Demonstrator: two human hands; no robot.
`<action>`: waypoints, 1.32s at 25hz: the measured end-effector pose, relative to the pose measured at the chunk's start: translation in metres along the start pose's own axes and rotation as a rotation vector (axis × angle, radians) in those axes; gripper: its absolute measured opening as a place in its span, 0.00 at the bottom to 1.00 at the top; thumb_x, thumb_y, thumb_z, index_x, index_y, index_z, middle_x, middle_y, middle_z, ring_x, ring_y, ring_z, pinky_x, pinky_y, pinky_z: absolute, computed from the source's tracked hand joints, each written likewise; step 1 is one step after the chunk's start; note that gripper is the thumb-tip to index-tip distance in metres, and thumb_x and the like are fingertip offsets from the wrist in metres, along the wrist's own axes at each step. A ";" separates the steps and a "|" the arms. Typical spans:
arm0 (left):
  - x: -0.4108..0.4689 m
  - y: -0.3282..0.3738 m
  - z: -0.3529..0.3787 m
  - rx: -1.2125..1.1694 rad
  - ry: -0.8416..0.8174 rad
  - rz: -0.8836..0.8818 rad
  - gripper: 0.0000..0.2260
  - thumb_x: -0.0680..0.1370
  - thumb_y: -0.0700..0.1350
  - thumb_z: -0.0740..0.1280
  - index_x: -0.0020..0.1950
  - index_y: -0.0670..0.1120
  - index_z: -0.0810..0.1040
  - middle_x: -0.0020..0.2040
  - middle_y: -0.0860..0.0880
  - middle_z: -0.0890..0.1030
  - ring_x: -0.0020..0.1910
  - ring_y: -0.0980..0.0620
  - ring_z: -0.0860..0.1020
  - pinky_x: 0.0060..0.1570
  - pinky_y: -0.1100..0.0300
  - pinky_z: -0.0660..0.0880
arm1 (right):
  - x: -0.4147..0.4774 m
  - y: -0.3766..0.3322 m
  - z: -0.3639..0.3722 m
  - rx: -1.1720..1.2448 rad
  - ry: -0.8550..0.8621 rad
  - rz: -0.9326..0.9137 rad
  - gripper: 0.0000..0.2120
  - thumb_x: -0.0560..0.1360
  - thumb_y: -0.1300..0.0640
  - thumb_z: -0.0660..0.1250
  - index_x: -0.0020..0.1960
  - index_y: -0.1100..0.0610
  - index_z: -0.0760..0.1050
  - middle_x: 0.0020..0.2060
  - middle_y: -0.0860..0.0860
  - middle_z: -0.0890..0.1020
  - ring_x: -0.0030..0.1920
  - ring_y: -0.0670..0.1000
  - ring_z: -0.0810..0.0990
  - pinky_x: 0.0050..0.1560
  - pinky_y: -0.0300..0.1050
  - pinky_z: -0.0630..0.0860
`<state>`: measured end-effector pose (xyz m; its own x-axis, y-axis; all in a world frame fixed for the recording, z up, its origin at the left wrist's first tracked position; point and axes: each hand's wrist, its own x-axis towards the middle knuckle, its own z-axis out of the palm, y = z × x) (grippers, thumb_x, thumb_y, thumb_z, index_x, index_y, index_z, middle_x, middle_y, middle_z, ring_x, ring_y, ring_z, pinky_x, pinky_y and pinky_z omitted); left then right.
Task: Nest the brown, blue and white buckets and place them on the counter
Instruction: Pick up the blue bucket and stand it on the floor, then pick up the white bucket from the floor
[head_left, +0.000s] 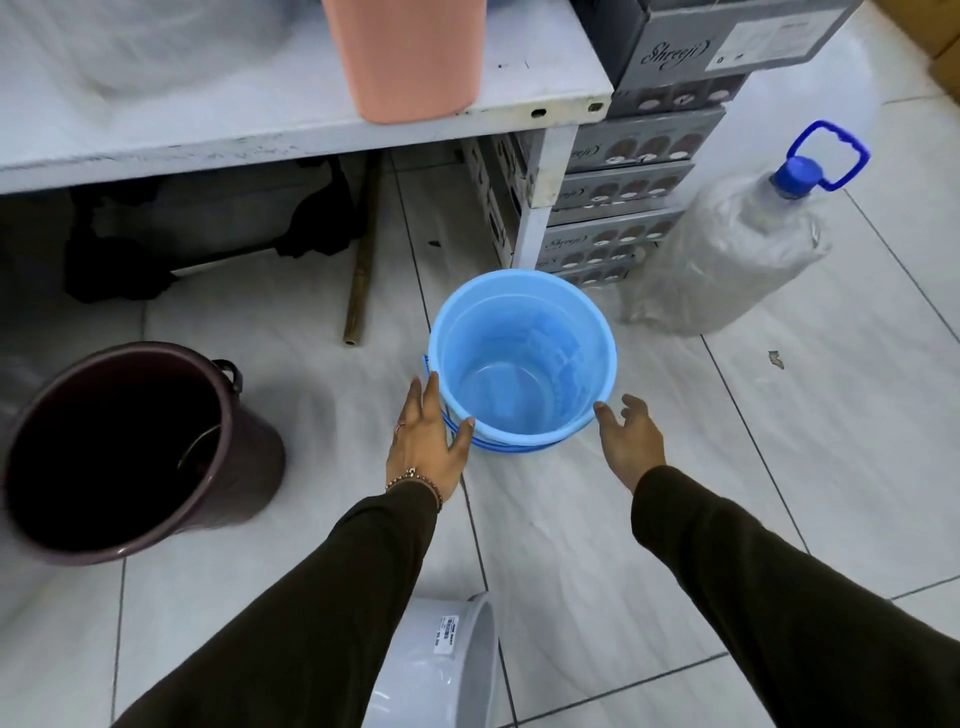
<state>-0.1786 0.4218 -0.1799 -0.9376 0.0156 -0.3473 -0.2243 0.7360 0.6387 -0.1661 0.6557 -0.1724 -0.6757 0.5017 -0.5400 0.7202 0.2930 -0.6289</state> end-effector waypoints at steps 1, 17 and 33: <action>-0.010 -0.002 -0.006 0.065 -0.014 0.036 0.34 0.78 0.58 0.61 0.79 0.52 0.49 0.81 0.46 0.52 0.79 0.46 0.57 0.75 0.48 0.61 | -0.012 0.003 -0.001 -0.028 -0.020 -0.006 0.29 0.81 0.48 0.61 0.77 0.59 0.60 0.74 0.60 0.69 0.72 0.60 0.70 0.72 0.52 0.66; -0.185 -0.109 0.001 0.865 -0.620 0.716 0.32 0.77 0.33 0.60 0.78 0.53 0.56 0.80 0.50 0.55 0.79 0.43 0.54 0.76 0.48 0.59 | -0.249 0.182 0.093 -0.240 -0.633 0.299 0.39 0.65 0.59 0.72 0.75 0.58 0.66 0.72 0.52 0.71 0.70 0.55 0.71 0.64 0.43 0.72; -0.247 -0.197 -0.039 1.019 -0.534 0.382 0.15 0.79 0.34 0.57 0.63 0.43 0.75 0.61 0.42 0.77 0.59 0.38 0.79 0.55 0.49 0.76 | -0.302 0.192 0.176 -1.286 -0.307 -0.819 0.13 0.51 0.65 0.80 0.27 0.52 0.80 0.18 0.49 0.77 0.19 0.51 0.77 0.26 0.37 0.74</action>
<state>0.0872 0.2465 -0.1933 -0.6159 0.4482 -0.6479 0.5801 0.8144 0.0119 0.1491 0.4172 -0.2285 -0.8271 -0.2714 -0.4922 -0.3118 0.9502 -0.0001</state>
